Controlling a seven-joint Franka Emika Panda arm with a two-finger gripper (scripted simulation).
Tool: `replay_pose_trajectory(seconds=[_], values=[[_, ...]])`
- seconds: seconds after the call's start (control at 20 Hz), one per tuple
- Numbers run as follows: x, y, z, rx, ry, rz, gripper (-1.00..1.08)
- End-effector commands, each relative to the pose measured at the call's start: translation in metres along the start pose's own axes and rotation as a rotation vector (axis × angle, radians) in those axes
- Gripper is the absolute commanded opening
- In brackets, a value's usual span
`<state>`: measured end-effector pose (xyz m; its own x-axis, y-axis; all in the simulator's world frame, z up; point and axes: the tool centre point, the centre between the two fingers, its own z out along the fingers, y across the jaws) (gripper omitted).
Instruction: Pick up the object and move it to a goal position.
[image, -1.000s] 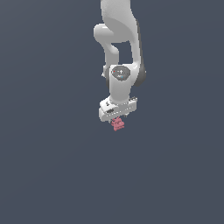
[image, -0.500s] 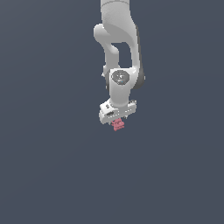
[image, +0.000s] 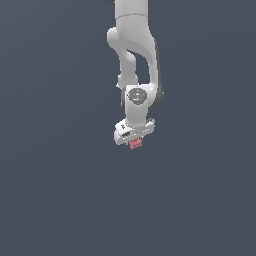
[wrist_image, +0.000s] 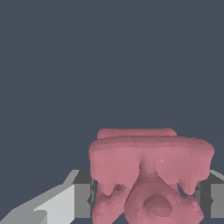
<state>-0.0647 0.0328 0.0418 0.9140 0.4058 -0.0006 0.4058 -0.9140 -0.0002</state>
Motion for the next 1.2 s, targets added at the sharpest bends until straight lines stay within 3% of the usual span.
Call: replay_pose_trajectory(seconds=[0.0,0.65,1.15], values=[[0.000,0.000,0.001,0.000,0.001,0.000,-1.00],[0.001,-0.002,-0.004,-0.001,0.002,0.000,-1.00],[0.009,-0.030,-0.051,-0.001,0.001,0.000,-1.00]])
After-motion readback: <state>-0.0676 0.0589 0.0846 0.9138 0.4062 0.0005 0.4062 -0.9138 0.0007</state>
